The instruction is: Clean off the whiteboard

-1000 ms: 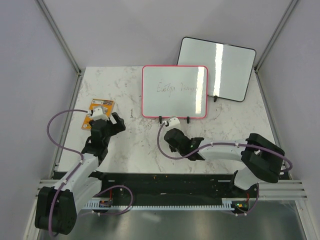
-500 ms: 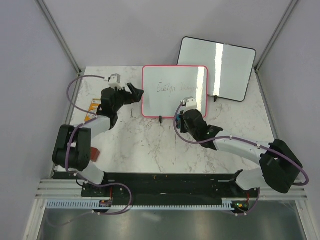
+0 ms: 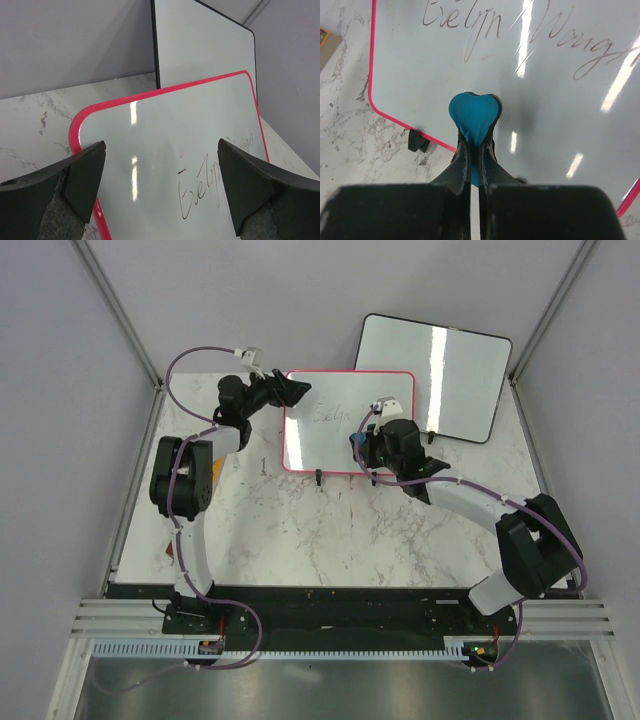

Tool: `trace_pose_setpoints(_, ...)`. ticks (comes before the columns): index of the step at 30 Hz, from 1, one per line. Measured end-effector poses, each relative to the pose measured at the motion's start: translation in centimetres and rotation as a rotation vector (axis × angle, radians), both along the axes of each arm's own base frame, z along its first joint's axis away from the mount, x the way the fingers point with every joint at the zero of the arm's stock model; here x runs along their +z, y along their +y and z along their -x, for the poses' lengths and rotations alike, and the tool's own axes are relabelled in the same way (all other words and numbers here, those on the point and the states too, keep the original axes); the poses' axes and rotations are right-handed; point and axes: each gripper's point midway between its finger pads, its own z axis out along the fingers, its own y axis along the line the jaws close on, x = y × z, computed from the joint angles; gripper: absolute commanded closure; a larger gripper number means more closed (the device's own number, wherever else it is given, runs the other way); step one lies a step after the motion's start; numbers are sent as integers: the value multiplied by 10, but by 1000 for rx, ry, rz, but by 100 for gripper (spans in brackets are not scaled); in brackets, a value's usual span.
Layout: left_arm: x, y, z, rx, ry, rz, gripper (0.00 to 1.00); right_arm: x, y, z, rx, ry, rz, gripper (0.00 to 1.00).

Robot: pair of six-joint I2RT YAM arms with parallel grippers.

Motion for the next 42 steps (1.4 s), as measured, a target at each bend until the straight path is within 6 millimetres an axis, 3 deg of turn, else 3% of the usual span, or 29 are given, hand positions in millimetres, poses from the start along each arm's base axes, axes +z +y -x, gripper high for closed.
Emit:
trace_pose_setpoints(5, -19, 9, -3, -19, 10, 35, 1, -1, -6, -24, -4, 4, -12, 100)
trace_pose_setpoints(10, -32, 16, 22, -32, -5, 71, 0, 6, -2, -28, 12, -17, -24, 100)
trace_pose_setpoints(13, -29, 17, 38, -37, -20, 81, 0, 7, 0, -28, 20, -25, -27, 100)
trace_pose_setpoints(16, -16, 20, 41, -17, -56, 85, 0, 7, -1, -29, 21, -35, -27, 100)
trace_pose_setpoints(22, -8, 40, 15, 22, -90, 133, 0, -11, -2, -26, 21, 1, -5, 100)
trace_pose_setpoints(26, -25, 60, -19, 34, -67, 186, 2, -16, -3, -25, 21, 13, 2, 100)
trace_pose_setpoints(29, -39, 63, -40, -1, -45, 226, 4, -16, -3, -25, 22, 14, 1, 100)
trace_pose_setpoints(34, -51, 47, -46, -111, 6, 295, 5, -16, -3, -26, 18, 14, 3, 100)
trace_pose_setpoints(38, -48, 32, -42, -186, 18, 312, 8, -23, -3, -26, 19, 27, 10, 100)
trace_pose_setpoints(41, -39, 20, -38, -237, 4, 310, 17, -30, -3, -26, 20, 42, 17, 100)
trace_pose_setpoints(42, -35, 16, -37, -255, -5, 308, 25, -32, -3, -26, 20, 45, 18, 100)
